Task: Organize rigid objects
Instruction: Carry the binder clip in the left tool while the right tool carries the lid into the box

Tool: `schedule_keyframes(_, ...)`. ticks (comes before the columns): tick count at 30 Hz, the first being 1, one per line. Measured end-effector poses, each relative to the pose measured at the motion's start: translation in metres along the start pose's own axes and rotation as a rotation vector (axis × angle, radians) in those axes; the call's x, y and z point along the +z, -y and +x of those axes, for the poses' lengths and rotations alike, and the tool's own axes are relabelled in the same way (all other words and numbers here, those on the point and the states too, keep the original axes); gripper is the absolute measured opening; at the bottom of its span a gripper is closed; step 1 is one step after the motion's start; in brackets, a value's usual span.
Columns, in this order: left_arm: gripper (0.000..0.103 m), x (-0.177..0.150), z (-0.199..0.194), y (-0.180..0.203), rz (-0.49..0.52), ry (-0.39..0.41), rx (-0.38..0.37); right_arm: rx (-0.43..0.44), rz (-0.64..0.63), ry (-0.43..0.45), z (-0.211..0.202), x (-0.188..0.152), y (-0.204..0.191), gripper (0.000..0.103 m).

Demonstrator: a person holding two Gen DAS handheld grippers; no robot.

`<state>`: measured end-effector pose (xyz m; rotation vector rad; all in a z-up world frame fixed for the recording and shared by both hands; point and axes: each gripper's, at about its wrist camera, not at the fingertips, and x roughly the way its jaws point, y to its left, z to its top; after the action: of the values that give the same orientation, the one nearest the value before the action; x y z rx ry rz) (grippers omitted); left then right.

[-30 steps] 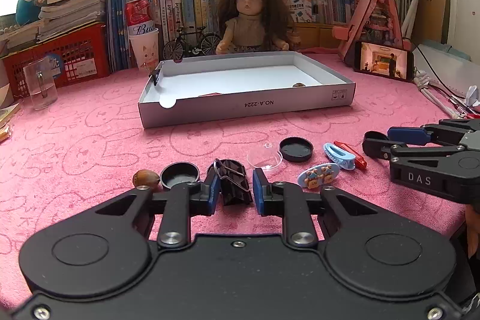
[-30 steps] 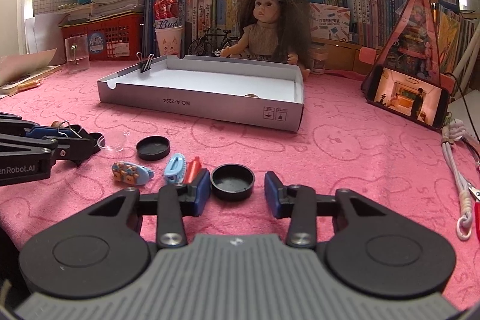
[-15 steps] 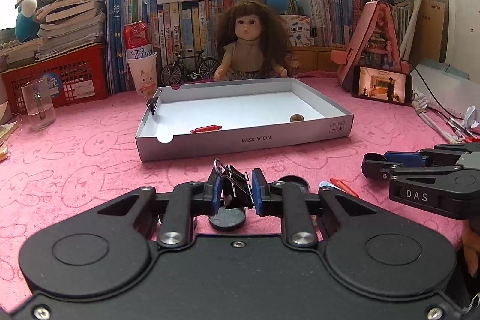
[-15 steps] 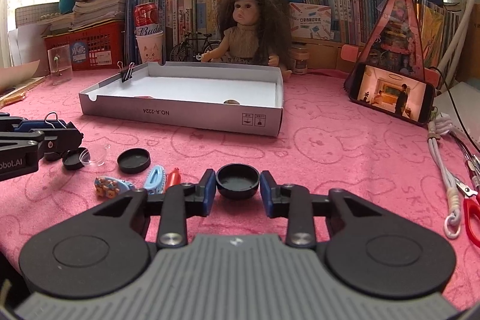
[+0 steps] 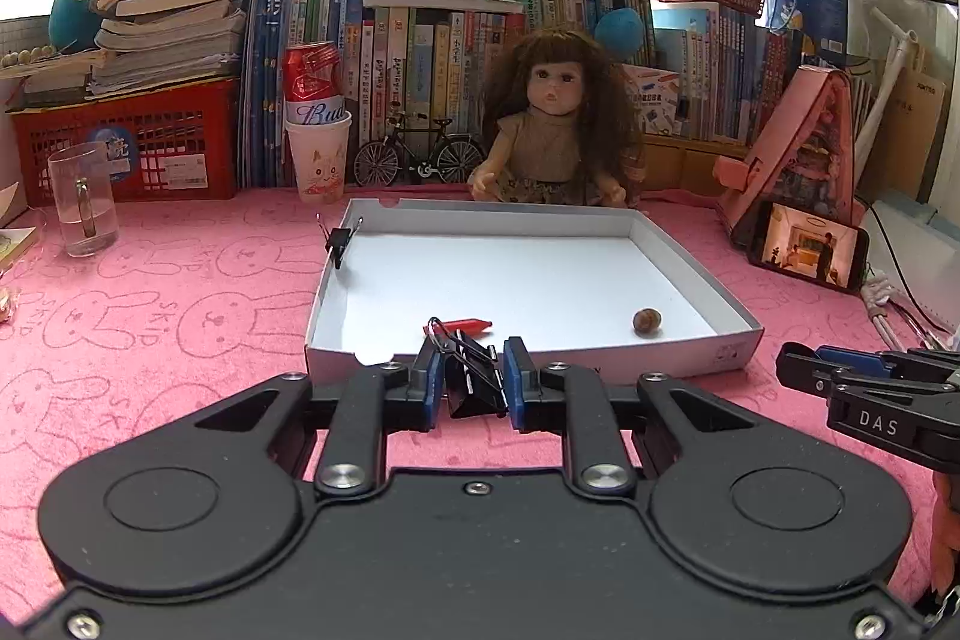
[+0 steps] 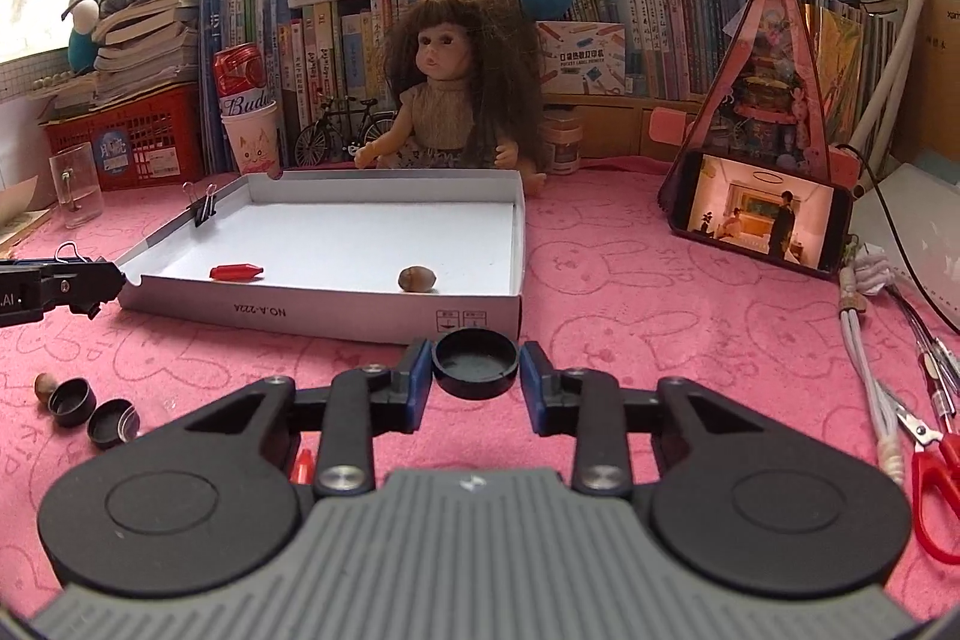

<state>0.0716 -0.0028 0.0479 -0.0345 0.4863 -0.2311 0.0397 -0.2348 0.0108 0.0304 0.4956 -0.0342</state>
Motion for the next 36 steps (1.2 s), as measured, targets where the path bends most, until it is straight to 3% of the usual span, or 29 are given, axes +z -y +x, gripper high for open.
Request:
schedule_keyframes(14,0.019,0.049,0.075,-0.034,-0.087,-0.078,0.017,0.003,0.015,-0.056,0.048,0.043,0.007,0.037)
schedule_keyframes(24,0.019,0.040,0.111,-0.036,-0.080,-0.133,0.059,0.023,-0.054,-0.091,0.086,0.050,-0.011,0.037)
schedule_keyframes(36,0.019,0.029,0.132,-0.029,-0.088,-0.159,0.059,0.012,-0.079,-0.143,0.111,0.046,-0.019,0.037)
